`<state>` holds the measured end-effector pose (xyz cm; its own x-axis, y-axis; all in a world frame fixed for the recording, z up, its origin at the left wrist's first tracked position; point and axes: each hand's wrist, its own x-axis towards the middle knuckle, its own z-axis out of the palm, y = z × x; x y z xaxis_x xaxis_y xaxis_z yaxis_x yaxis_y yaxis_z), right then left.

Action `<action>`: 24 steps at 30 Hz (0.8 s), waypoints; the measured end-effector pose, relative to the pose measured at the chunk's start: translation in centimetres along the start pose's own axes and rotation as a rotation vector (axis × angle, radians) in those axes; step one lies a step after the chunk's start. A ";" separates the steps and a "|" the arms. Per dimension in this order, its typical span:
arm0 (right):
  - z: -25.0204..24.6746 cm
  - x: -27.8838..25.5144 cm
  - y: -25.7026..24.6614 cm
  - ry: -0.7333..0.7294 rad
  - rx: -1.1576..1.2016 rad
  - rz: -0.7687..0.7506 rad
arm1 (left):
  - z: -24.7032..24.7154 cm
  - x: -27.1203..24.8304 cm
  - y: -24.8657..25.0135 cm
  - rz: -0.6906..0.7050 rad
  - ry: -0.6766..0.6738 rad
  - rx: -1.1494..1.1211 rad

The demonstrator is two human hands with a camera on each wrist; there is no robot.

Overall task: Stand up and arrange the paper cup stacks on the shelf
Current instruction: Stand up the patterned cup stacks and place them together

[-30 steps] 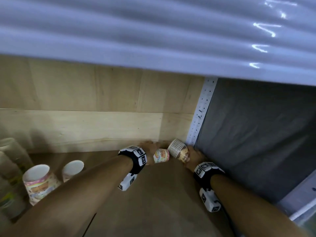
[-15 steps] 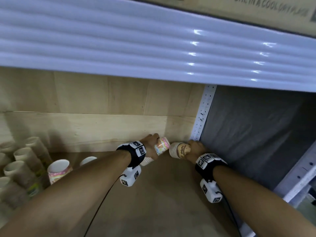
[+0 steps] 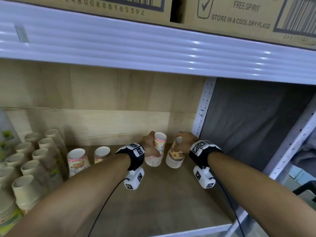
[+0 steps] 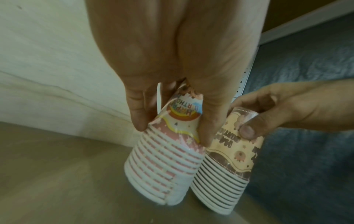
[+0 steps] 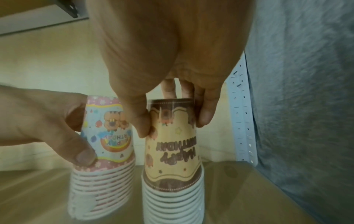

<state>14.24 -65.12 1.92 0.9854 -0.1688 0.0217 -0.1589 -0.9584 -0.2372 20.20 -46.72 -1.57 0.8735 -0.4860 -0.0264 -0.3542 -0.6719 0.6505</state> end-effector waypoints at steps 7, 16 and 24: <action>0.8 -1.3 -1.2 -0.124 0.115 -0.081 | 1.1 -1.4 -0.5 -0.024 -0.006 -0.001; 0.9 -1.6 -1.2 -0.122 0.129 -0.072 | 1.4 -2.2 -1.1 -0.059 -0.020 -0.015; -0.4 -1.5 -2.2 -0.016 0.121 0.087 | -2.4 -1.5 1.7 -0.011 -0.117 0.083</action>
<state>13.11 -62.81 2.84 0.9692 -0.2456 -0.0195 -0.2365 -0.9055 -0.3524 19.08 -45.77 1.37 0.8342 -0.5371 -0.1251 -0.3755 -0.7193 0.5844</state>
